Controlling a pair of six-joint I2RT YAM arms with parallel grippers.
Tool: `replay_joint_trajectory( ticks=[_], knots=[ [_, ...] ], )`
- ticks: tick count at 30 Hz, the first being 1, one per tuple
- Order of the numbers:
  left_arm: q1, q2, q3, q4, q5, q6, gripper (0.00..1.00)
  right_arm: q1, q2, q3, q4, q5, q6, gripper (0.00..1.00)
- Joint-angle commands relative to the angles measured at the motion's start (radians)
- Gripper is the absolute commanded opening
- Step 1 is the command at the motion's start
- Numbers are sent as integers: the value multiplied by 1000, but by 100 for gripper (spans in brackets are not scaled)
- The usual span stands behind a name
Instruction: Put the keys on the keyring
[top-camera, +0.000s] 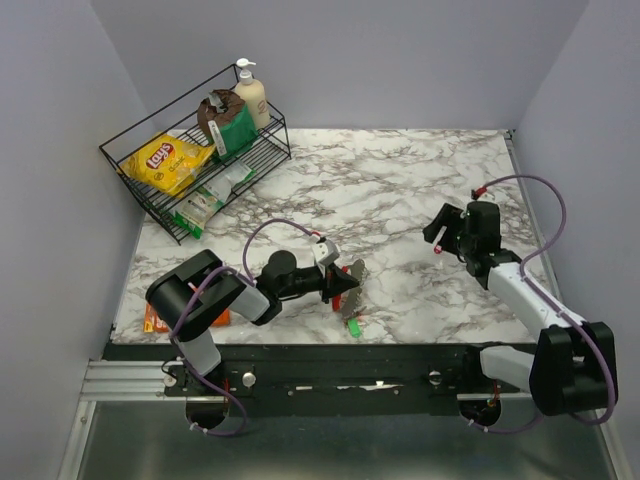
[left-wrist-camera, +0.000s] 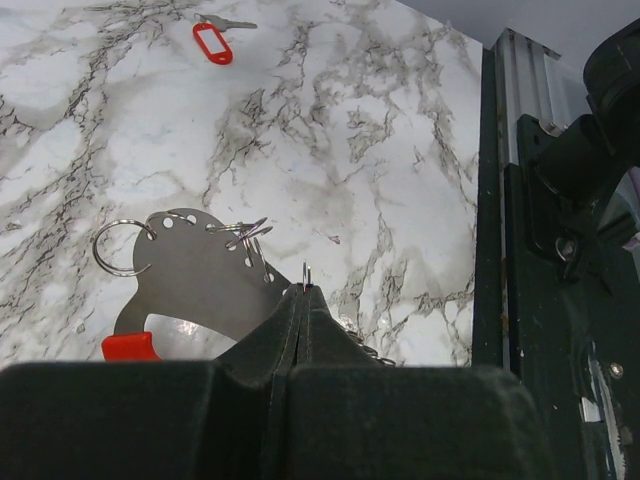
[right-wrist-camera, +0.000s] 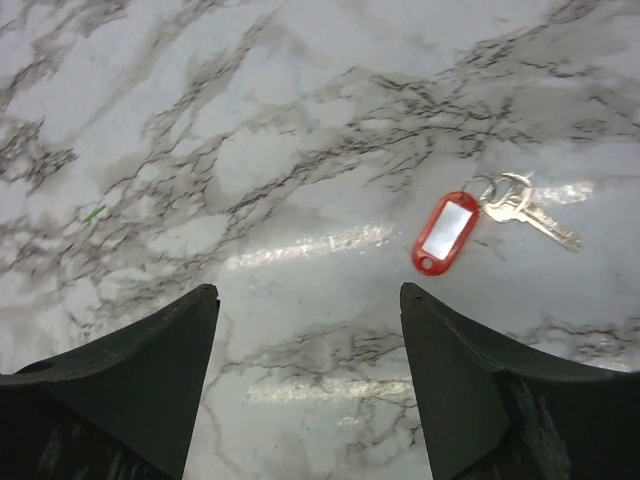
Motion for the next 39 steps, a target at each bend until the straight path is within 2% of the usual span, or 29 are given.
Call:
replay_joint_trajectory(
  ticks=[1,5,7,8,10,13,14,17,18,34,35,39],
  knots=[
    [5,-36,14,-20,30,58,0,-89,82,69,-36,103,27,80],
    [5,-54,14,-37,48,68,0,-126,216,162,-65,109,11,75],
    [5,-59,14,-43,53,76,0,-125,295,244,-117,106,2,70],
    [5,-64,13,-49,53,78,0,-125,319,271,-129,110,-5,63],
    [5,-73,11,-57,56,81,0,-125,366,334,-175,121,-24,61],
    [5,-84,8,-63,53,79,0,-125,431,376,-218,138,-36,60],
    [5,-87,8,-63,53,79,0,-125,457,382,-227,136,-39,55],
    [5,-94,7,-72,58,79,0,-125,489,402,-264,141,-48,53],
    [5,-99,5,-75,58,81,0,-125,498,400,-269,135,-50,49],
    [5,-123,8,-120,67,81,0,-125,636,520,-396,80,-55,47],
    [5,-125,8,-121,68,81,0,-126,636,518,-399,78,-56,39],
    [5,-134,11,-131,68,78,0,-146,624,511,-413,80,-59,38]
  ],
)
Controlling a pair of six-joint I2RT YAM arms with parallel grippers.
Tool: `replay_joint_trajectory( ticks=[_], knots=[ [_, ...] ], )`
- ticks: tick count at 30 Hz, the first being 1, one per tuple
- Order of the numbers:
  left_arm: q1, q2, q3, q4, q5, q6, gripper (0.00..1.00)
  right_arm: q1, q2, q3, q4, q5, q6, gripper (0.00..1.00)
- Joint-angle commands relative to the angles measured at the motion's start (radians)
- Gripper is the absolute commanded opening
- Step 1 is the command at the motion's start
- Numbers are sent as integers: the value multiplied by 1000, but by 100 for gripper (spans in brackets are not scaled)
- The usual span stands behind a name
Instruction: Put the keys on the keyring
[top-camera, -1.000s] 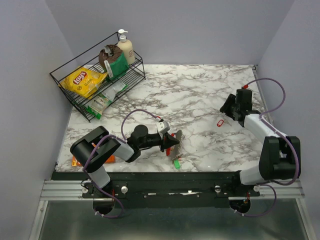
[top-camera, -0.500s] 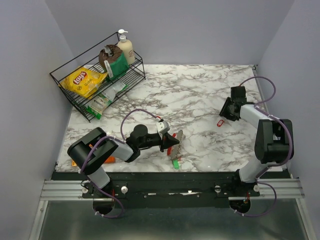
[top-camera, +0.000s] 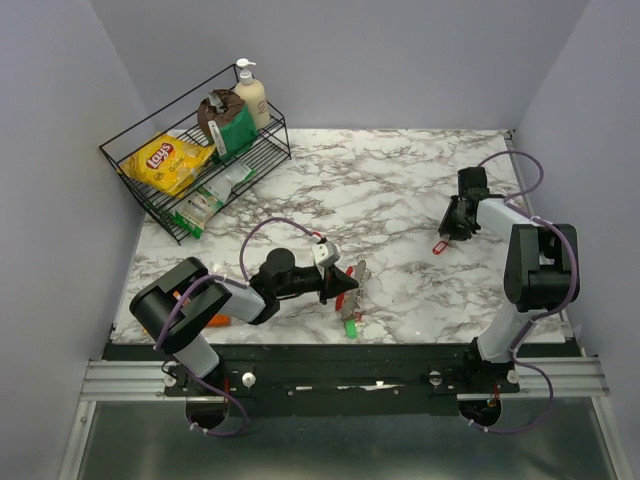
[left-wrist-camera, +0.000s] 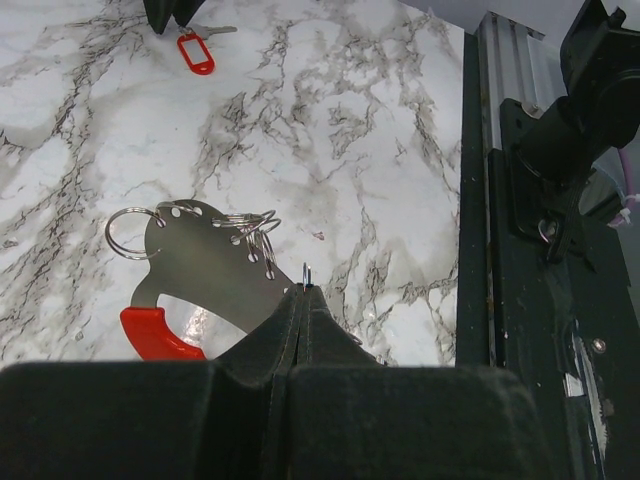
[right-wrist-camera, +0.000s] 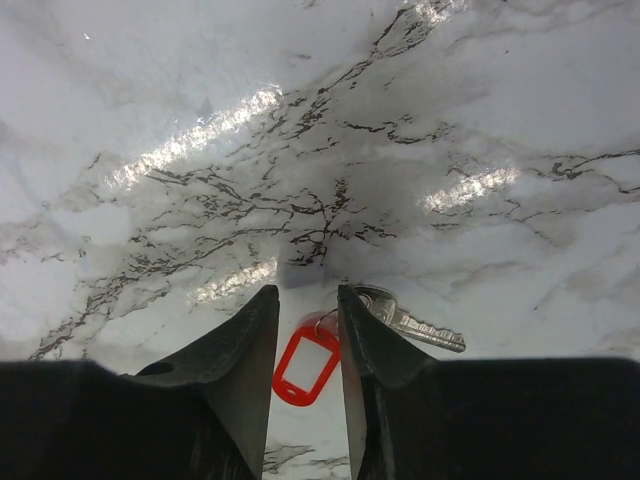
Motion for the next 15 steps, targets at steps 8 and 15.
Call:
replay_joint_trajectory(
  ticks=[8,15],
  knots=[
    [5,-46,7,-21,23,31,0,-21,-46,-18,-37,-12,-17,38],
    [5,-55,10,-38,26,33,0,-21,-30,-18,-43,-46,-23,39]
  ],
)
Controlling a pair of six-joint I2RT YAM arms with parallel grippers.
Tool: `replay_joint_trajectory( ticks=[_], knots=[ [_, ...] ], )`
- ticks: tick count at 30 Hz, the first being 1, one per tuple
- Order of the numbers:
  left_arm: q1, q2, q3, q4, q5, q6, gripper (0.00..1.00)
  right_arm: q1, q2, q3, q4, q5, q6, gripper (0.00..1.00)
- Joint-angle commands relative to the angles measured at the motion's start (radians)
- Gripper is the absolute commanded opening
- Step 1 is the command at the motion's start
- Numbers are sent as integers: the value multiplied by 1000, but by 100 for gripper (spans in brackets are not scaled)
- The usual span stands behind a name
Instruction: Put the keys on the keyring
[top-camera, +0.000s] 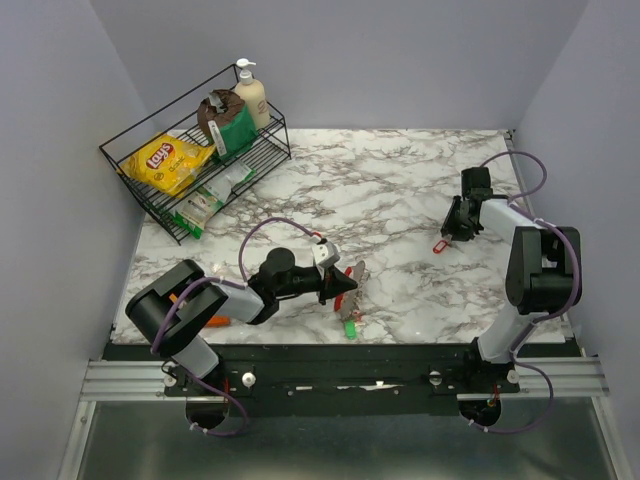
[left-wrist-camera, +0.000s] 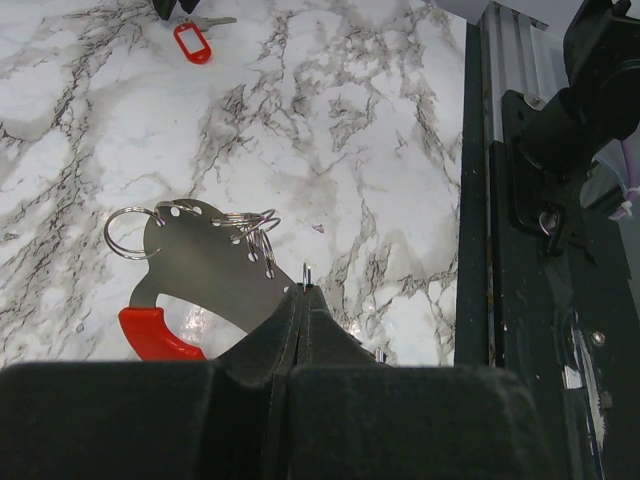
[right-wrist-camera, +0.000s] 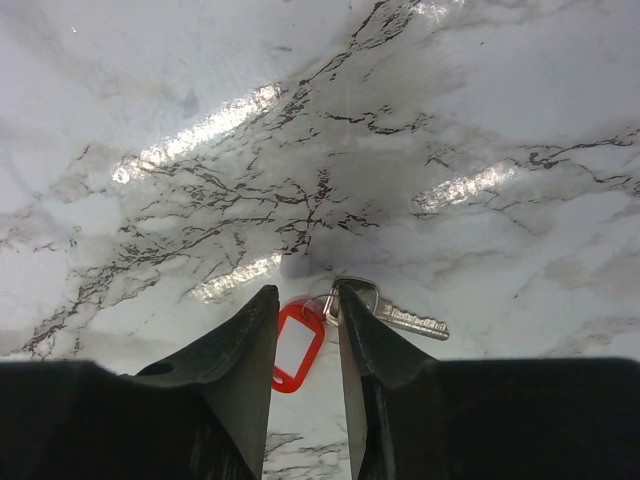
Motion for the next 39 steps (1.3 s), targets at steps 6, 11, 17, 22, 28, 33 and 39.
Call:
replay_joint_trajectory(
  ticks=[6,11,17,22,28,33,39],
  knots=[
    [5,-36,10,-2,25,19,0,-4,16,6,-51,-43,-15,39],
    [5,-44,10,-13,25,24,0,-4,23,12,-76,-53,-18,38],
    [5,-51,10,-26,24,27,0,-4,45,24,-79,-64,-25,29],
    [5,-64,9,-43,15,28,0,-4,76,64,-85,-135,-34,5],
    [5,-71,12,-62,7,32,0,-2,38,46,-79,-165,-43,1],
    [5,-82,20,-91,4,44,0,2,-20,21,-73,-207,-52,1],
    [5,-93,21,-112,-10,53,0,51,-92,-8,-70,-338,-71,1]
  ],
)
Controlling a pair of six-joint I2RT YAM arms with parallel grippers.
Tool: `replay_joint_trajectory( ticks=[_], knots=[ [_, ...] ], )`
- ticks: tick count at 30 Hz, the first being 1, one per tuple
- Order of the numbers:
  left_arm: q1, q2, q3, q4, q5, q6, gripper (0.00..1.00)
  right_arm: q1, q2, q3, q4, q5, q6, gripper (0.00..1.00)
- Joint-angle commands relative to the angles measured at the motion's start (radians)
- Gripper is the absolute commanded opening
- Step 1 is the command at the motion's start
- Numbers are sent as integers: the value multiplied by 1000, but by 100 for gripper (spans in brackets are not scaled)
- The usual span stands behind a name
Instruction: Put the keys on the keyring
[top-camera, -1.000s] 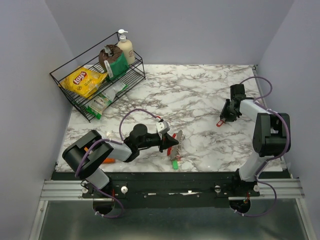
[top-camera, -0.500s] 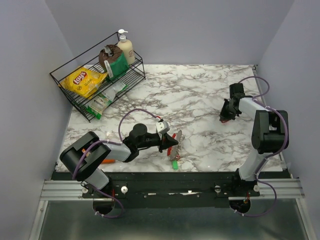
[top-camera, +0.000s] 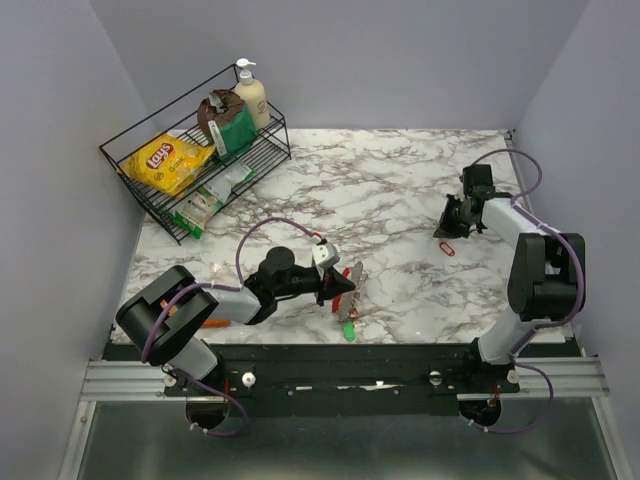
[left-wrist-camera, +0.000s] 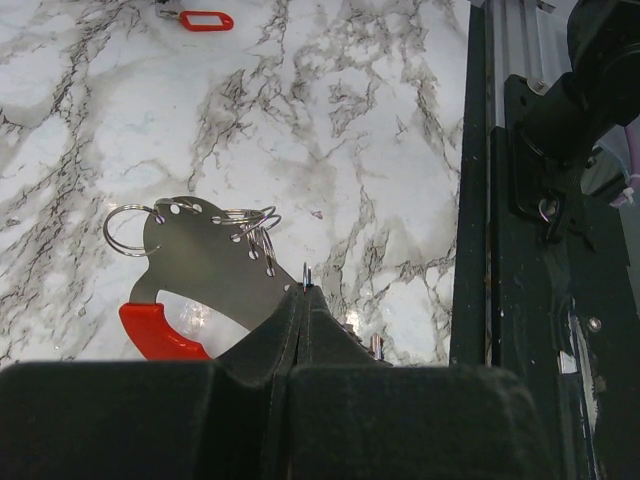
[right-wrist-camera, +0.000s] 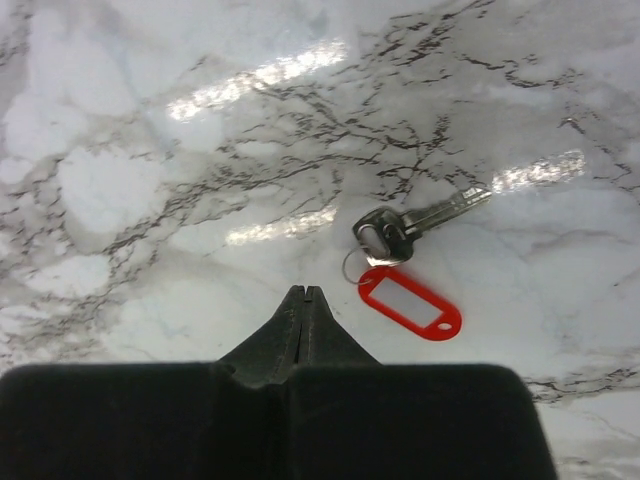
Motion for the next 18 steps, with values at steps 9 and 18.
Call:
replay_joint_trajectory(
  ticks=[9,18],
  knots=[
    [5,-28,34,-33,-14,24,0,123,-130,-65,-24,53,-52,16],
    [3,-22,48,-41,-5,15,0,125,-57,32,-90,307,-97,56]
  ],
)
